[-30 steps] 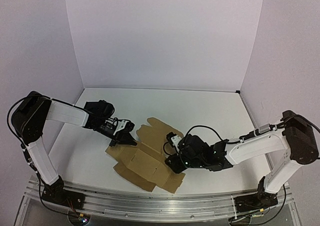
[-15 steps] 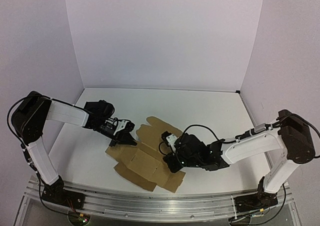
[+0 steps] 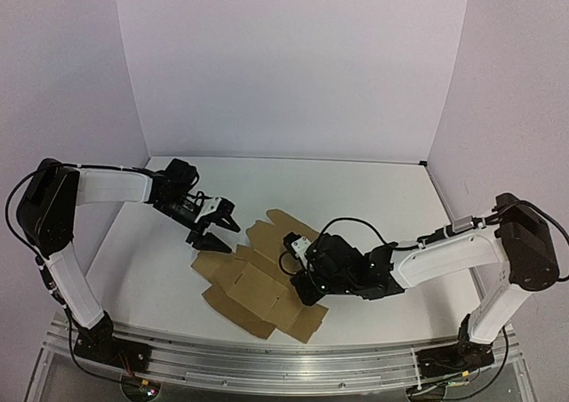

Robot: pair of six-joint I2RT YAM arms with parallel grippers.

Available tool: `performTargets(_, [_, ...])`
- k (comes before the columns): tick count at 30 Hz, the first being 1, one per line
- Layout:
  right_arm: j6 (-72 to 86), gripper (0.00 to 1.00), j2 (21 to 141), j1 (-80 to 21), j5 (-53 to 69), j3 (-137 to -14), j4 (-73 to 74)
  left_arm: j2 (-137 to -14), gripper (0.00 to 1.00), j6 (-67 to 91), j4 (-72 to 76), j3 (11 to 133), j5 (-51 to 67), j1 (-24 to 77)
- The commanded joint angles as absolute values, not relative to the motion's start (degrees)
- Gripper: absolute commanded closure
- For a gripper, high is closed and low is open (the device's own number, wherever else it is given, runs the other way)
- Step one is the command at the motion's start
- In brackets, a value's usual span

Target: Fold the paper box

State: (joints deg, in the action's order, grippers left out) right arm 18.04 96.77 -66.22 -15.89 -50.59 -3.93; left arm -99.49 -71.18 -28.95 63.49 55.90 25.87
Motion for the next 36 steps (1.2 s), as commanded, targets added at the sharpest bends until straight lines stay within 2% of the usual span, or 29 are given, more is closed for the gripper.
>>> performTargets(1, [16.65, 1.0, 97.7, -66.53, -18.06, -54.18, -0.32, -92.97, 0.34, -95.77, -55.69, 67.47, 59.79, 24.58])
performTargets(4, [16.92, 1.0, 97.92, -66.45, -18.12, -54.79, 0.0, -89.81, 0.33, -103.43, -65.56, 66.16, 59.79, 27.07])
performTargets(6, [17.69, 1.0, 98.13, -66.37, -17.87, -55.01, 0.0, -87.87, 0.33, -102.22, -64.15, 63.11, 56.54, 31.31])
performTargets(12, [18.91, 1.0, 99.19, -66.29, -16.23, -55.51, 0.0, -77.79, 0.22, -89.24, -28.82, 40.91, 45.26, 41.78])
performTargets(15, [18.87, 1.0, 99.1, -66.27, -15.5, -55.27, 0.0, -77.11, 0.19, -92.09, -20.14, 35.37, 41.78, 42.79])
performTargets(19, [18.59, 1.0, 98.88, -66.27, -14.98, -54.8, 0.0, -78.77, 0.2, -88.54, -11.45, 33.63, 39.7, 43.48])
performTargets(23, [18.63, 1.0, 99.13, -66.27, -14.87, -55.06, 0.0, -81.24, 0.28, -84.81, -4.03, 33.22, 37.52, 44.46])
performTargets(25, [18.74, 1.0, 99.4, -66.28, -14.81, -55.35, 0.38, -83.01, 0.36, -83.09, -3.17, 34.06, 36.51, 44.98])
performTargets(30, [18.65, 1.0, 99.5, -66.29, -14.9, -55.57, 1.5, -86.75, 0.56, -80.01, -2.23, 36.03, 34.35, 45.44])
performTargets(36, [17.64, 1.0, 98.69, -66.27, -13.99, -54.98, 1.53, -90.07, 0.69, -72.32, -7.25, 43.81, 34.13, 45.44])
